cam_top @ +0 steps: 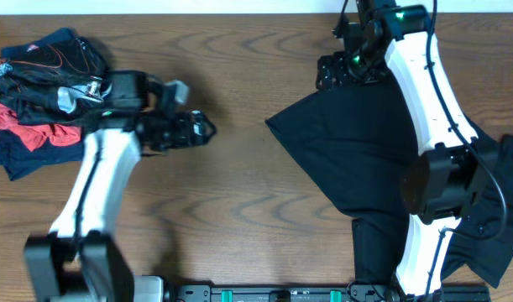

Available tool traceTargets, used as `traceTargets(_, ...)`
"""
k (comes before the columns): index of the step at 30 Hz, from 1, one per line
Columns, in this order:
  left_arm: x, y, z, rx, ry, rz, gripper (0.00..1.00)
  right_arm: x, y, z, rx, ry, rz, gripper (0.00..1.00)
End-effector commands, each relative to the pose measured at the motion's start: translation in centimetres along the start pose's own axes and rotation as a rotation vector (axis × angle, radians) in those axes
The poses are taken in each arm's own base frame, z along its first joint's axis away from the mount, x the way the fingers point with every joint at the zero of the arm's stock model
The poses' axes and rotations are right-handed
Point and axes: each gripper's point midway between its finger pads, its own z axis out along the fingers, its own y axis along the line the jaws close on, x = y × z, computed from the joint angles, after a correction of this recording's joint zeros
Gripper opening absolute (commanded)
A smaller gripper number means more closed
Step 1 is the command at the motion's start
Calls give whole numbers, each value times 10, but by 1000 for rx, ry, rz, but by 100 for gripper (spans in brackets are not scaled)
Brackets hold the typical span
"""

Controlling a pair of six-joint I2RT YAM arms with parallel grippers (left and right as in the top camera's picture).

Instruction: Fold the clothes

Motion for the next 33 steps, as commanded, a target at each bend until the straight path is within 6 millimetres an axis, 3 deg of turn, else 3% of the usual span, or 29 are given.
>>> traceTargets(1,17,-21,32,24,95,105,88,-6,-11,-27,78,-57,16,99)
traceTargets(5,30,-42,68,-8,150,162,88,0,-7,-60,77,-102,16,99)
traceTargets(10,41,-61,95,9,185,154,86,18,-1,-102,79,-138,17,99)
traceTargets(16,43,-69,112,22,187,162,86,34,10,-161,89,-263,-4,99)
traceTargets(22,27,-72,120,24,125,112,82,55,14,-219,154,-402,-15,99)
traceTargets(25,24,-70,127,23,115,72,61,76,21,-236,164,-418,-29,99)
traceTargets(33,19,-45,150,-98,161,9,59,116,47,-251,129,-393,-90,99)
